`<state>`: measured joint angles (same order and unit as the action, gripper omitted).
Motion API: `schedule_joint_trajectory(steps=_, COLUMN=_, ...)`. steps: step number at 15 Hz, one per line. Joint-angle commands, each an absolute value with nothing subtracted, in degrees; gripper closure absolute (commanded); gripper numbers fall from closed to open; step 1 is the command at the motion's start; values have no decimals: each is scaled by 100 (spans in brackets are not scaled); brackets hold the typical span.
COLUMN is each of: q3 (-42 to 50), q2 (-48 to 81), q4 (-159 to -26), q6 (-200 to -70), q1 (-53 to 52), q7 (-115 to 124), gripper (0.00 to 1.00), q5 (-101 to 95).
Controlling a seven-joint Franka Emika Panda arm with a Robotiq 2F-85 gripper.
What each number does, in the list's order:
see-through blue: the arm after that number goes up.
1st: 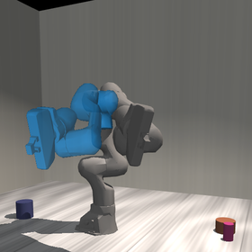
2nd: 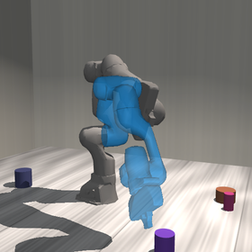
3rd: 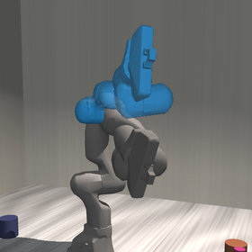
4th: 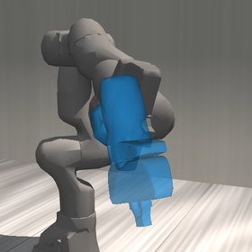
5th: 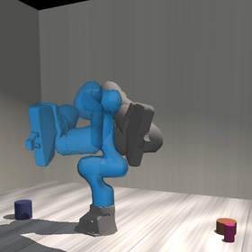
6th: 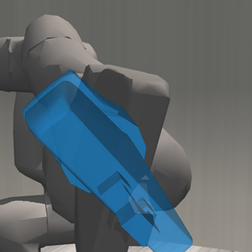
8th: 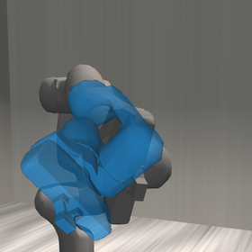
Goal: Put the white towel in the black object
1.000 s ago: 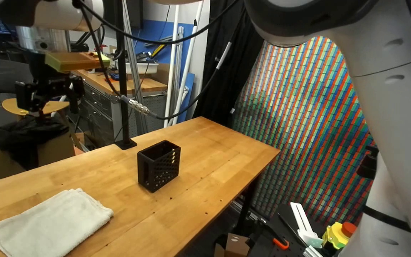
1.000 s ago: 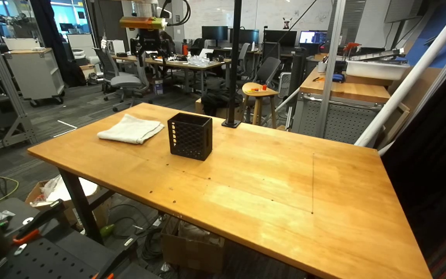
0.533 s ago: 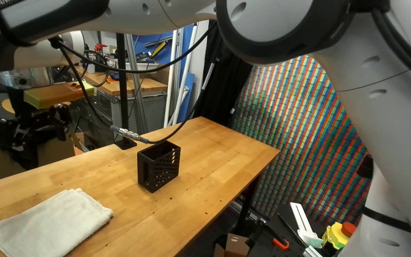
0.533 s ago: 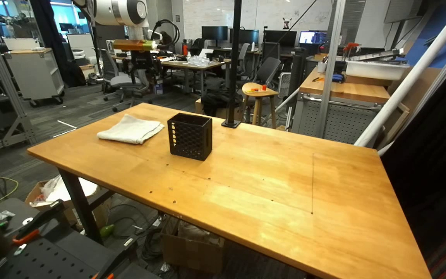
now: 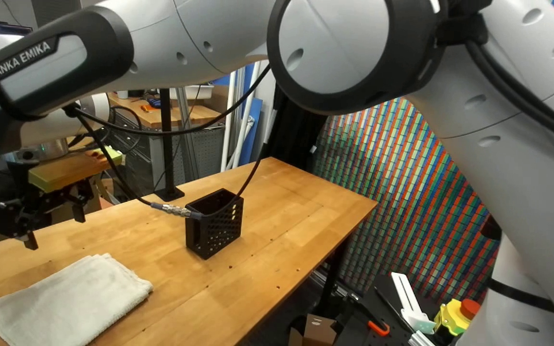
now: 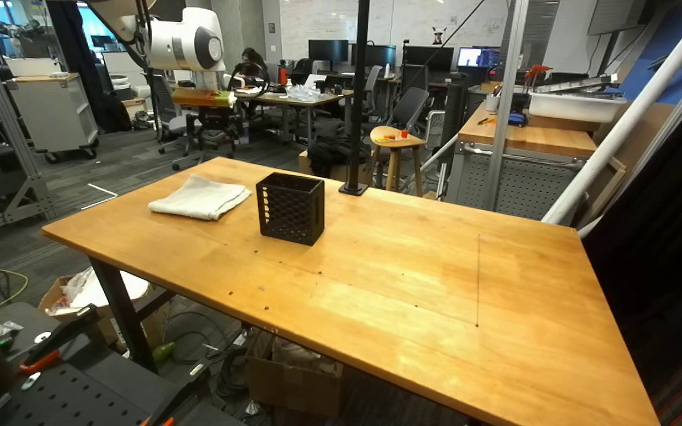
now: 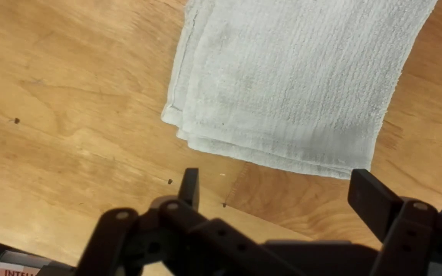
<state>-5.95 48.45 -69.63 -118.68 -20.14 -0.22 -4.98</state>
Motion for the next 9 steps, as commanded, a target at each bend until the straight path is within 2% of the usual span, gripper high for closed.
schedule_joint_trajectory(steps=1, q3=-678, q2=4896, q4=-7247, q6=-12304, q1=-2067, q7=222, gripper=0, q5=-344)
schedule_joint_trajectory(steps=9, q3=-908, q2=5042, q4=-7832, q6=-13076, q1=-2143, q7=705, gripper=0, q5=-133)
